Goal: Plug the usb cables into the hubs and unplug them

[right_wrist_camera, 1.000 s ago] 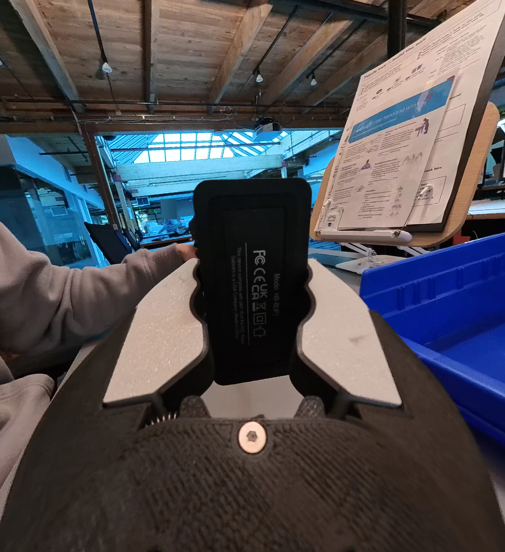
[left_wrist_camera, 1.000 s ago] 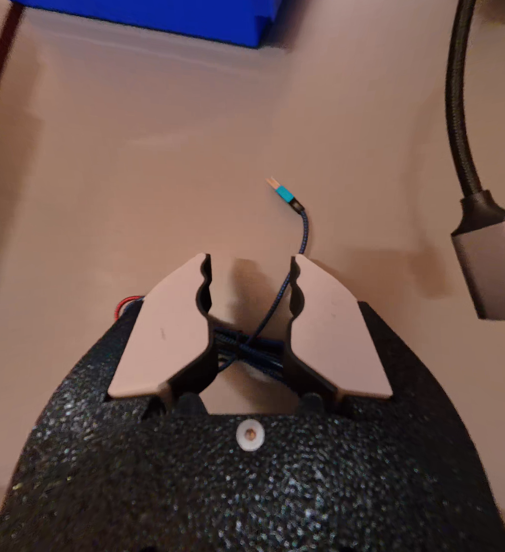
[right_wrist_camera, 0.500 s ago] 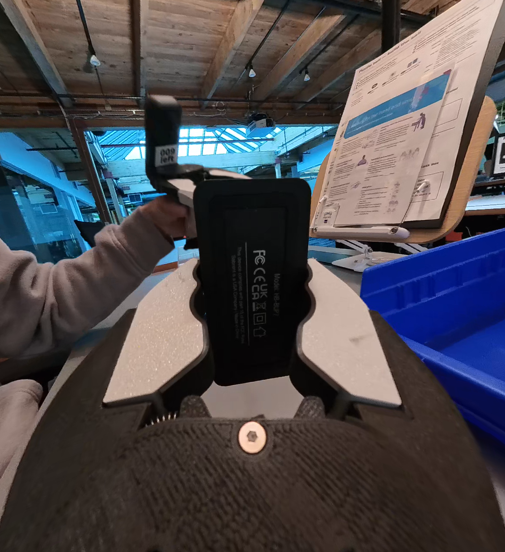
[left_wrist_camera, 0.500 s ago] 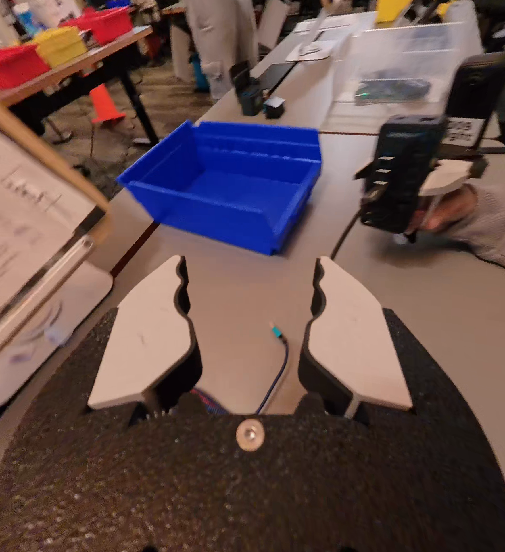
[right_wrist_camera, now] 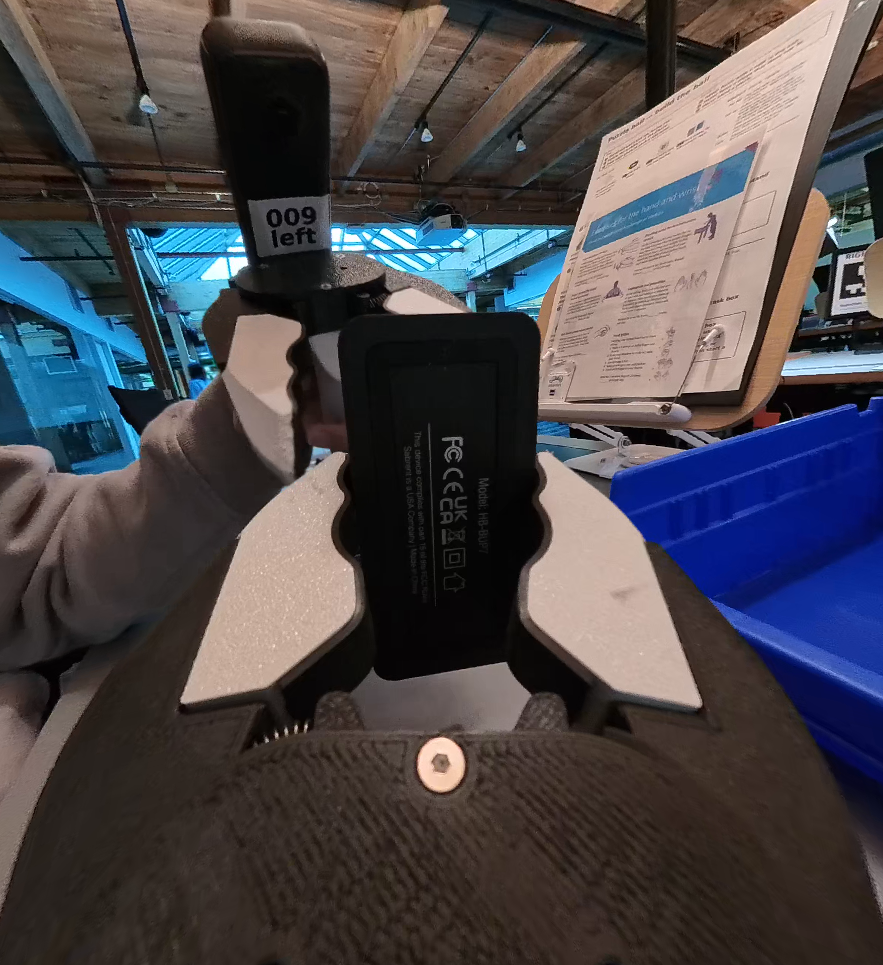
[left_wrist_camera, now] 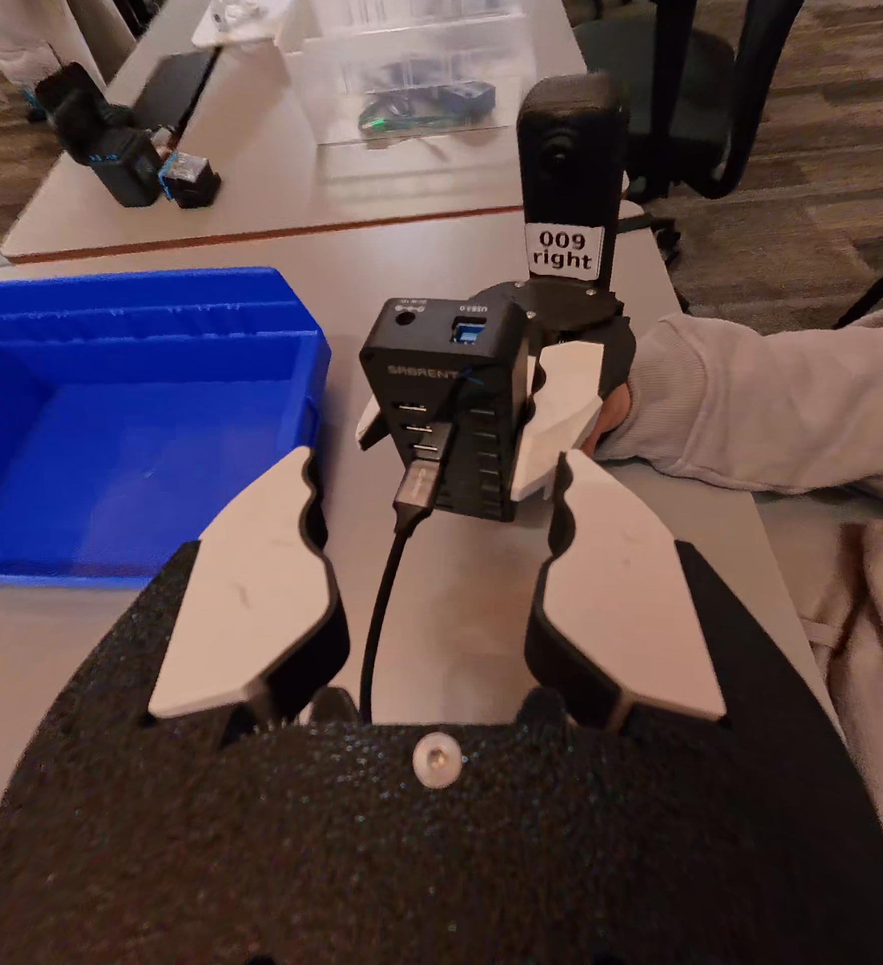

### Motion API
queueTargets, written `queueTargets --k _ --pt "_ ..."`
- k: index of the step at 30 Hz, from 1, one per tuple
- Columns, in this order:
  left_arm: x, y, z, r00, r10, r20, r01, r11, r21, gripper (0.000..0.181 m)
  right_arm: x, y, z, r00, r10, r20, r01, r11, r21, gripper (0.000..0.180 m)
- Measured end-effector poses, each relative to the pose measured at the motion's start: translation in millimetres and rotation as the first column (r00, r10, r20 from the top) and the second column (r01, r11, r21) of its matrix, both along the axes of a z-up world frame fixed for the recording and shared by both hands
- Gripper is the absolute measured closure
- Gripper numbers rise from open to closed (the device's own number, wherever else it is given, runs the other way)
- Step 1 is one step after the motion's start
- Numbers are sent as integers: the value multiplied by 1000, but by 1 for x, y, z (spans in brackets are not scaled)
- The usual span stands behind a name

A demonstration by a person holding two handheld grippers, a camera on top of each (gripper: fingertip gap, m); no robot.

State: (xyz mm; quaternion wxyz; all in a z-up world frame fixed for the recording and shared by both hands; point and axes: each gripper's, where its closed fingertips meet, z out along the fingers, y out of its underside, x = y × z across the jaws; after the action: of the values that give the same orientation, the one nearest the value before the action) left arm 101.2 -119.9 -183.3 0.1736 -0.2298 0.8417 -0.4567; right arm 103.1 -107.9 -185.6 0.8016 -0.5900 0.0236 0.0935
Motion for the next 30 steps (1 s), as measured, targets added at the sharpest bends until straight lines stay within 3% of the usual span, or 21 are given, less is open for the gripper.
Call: queueTargets --k 9,15,23,30 --pt "-5 -17 9 996 -81 28 82 995 -59 101 -14 11 -11 997 52 63 -47 996 -81 116" --pt "-7 -11 6 997 -78 12 78 996 -51 122 -24 18 -15 993 100 65 -93 990 -105 116" --pt "-15 -6 2 981 -186 57 186 983 0 122 -30 20 -17 989 132 66 -123 985 -123 118" --pt "-18 1 3 978 -199 56 200 980 -7 122 -31 25 -16 991 101 91 -89 987 -132 117"
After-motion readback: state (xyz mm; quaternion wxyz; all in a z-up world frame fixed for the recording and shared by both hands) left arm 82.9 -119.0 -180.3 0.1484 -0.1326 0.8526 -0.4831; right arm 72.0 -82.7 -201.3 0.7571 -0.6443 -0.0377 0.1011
